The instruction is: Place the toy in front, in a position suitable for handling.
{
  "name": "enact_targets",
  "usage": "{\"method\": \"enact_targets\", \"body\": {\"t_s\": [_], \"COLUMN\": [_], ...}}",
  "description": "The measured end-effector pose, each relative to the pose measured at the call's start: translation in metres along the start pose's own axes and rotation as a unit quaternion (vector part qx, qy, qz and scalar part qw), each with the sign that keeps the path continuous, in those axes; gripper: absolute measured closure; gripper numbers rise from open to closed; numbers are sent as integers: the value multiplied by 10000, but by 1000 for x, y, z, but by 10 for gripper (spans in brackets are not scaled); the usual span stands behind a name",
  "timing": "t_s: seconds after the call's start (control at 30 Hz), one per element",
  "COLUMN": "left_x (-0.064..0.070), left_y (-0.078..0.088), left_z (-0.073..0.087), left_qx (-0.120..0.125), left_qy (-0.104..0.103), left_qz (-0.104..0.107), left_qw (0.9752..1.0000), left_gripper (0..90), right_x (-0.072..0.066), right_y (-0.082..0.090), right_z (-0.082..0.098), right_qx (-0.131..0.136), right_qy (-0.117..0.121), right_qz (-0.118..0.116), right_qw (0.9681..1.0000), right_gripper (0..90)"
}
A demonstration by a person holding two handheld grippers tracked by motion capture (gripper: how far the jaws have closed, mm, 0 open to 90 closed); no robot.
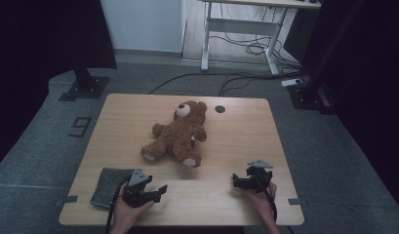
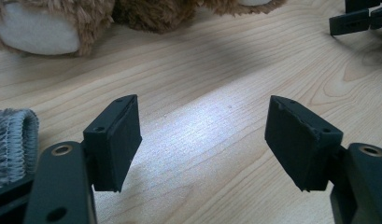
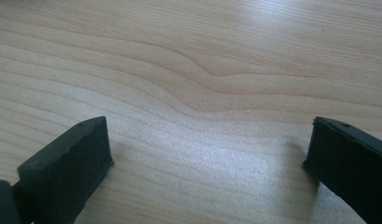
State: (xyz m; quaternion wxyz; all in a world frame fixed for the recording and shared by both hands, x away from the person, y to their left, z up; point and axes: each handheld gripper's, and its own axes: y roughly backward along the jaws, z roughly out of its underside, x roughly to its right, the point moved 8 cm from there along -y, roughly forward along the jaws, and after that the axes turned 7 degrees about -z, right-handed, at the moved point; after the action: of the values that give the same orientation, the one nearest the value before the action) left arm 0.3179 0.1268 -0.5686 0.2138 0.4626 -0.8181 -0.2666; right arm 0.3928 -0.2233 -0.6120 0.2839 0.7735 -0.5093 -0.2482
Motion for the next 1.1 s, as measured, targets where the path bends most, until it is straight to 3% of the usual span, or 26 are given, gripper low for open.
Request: {"method": "enact_targets", "body": {"t_s": [0.37, 0.53, 0.6, 0.67, 0.77, 0.83, 0.93, 1.1], "left_x": [-1, -6, -8, -8, -9, -8, -11, -16], "left_y": [0, 2, 3, 3, 3, 3, 3, 3], "left_z": [-1, -3, -3, -3, -5, -6, -7, -10], "left_qx": [-9, 34, 37, 43, 52, 55, 53, 66], "left_qy": [3, 56, 72, 74, 65, 51, 53, 85], "left_qz": [-6, -45, -61, -64, -67, -63, -86, -143], "left_qw": [10000, 10000, 9999, 9999, 9999, 10000, 9999, 9998], "left_gripper": [270, 270, 269, 270, 270, 270, 270, 270], "right_x": [-6, -19, -25, -34, -43, -48, -51, -56], "right_y": [5, 11, 13, 15, 20, 21, 19, 18], "right_z": [-1, -6, -7, -9, -12, -15, -21, -32], "right_qx": [159, 337, 285, 109, -70, -124, -69, 55], "right_qy": [140, 325, 412, 679, 864, 943, 943, 810], "right_qz": [-242, -409, -541, -791, -1114, -1415, -1685, -1960], "right_qw": [9995, 9981, 9973, 9945, 9900, 9854, 9812, 9772], "right_gripper": [140, 190, 211, 226, 231, 235, 237, 237]}}
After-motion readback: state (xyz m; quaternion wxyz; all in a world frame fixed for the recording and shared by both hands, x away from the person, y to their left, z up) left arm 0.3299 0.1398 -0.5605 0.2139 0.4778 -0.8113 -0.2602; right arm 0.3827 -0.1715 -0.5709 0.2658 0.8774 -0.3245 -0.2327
